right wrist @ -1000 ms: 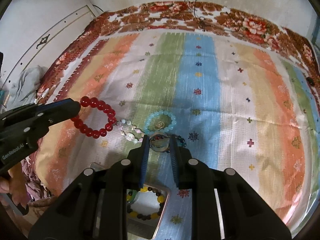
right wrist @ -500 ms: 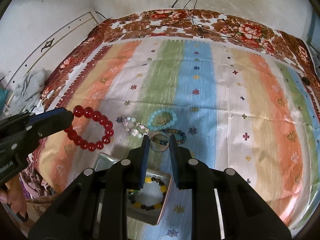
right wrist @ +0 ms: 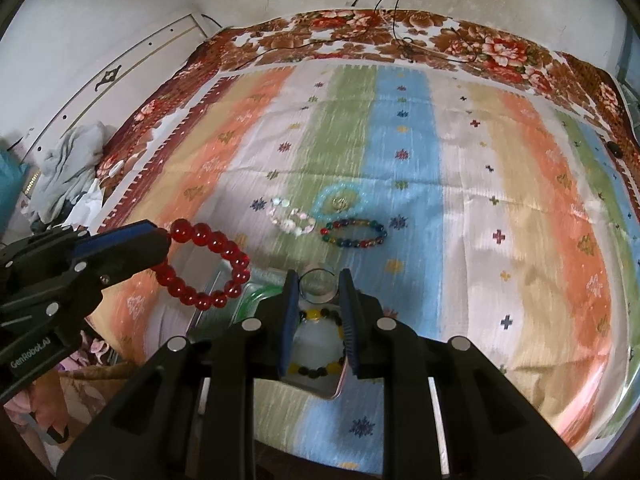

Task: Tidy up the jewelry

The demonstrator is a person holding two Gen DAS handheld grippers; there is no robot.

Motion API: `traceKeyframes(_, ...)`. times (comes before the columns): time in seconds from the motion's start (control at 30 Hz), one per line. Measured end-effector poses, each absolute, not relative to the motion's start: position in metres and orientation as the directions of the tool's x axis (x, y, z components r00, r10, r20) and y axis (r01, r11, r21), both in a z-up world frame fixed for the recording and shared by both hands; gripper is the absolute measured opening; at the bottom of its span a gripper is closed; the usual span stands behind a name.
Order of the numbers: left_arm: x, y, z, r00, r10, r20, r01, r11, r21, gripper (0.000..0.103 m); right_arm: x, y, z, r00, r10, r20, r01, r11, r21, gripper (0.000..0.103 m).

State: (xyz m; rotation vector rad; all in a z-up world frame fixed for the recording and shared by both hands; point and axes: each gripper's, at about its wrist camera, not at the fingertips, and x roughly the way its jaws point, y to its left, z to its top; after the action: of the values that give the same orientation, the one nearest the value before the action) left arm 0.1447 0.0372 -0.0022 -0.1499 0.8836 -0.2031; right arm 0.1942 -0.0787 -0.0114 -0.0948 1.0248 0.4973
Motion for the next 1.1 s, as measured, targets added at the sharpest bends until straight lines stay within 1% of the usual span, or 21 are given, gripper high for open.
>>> traceKeyframes(0.33,0.134,0.032,-0.006,0.611,-0.232,-0.757,0.123,0.972,-0.199,0.013,0.181,-0.075,-0.015,0.401,0.358,-0.843,-0.455,0.877,0.156,0.022)
traceKeyframes(0.83,0.134,0.031,-0.009,0.606,-0.226,-0.763,0.122,0.974,-0.192,0.013,0.184,-0.075,-0.018,0.390,0.357,-0.848,-0.453,0.877,0.161,0.022)
traceKeyframes(0.87,0.135,0.031,-0.010,0.603,-0.223,-0.766,0.120,0.975,-0.189,0.013,0.185,-0.076,-0.018,0.393,0.353,-0.849,-0.446,0.880,0.160,0.027)
traceKeyframes(0.9,0.134,0.032,-0.010,0.606,-0.212,-0.767,0.112,0.977,-0.182,0.014,0.186,-0.077,-0.018,0.397,0.344,-0.851,-0.438,0.886,0.154,0.034)
traceKeyframes(0.93,0.135,0.033,-0.010,0.607,-0.207,-0.767,0.106,0.978,-0.180,0.021,0.186,-0.078,-0.017,0.402,0.338,-0.851,-0.432,0.890,0.150,0.048)
traceKeyframes(0.97,0.135,0.035,-0.010,0.610,-0.205,-0.766,0.101,0.978,-0.182,0.025,0.187,-0.080,-0.017,0.406,0.334,-0.851,-0.425,0.893,0.148,0.053)
traceKeyframes(1.0,0.135,0.036,-0.009,0.611,-0.204,-0.765,0.097,0.978,-0.183,0.029,0.189,-0.081,-0.017,0.405,0.333,-0.851,-0.419,0.896,0.151,0.053)
traceKeyframes(1.1,0.138,0.042,-0.010,0.609,-0.193,-0.769,0.078,0.980,-0.184,0.029,0.192,-0.086,-0.017,0.403,0.332,-0.853,-0.402,0.901,0.160,0.053)
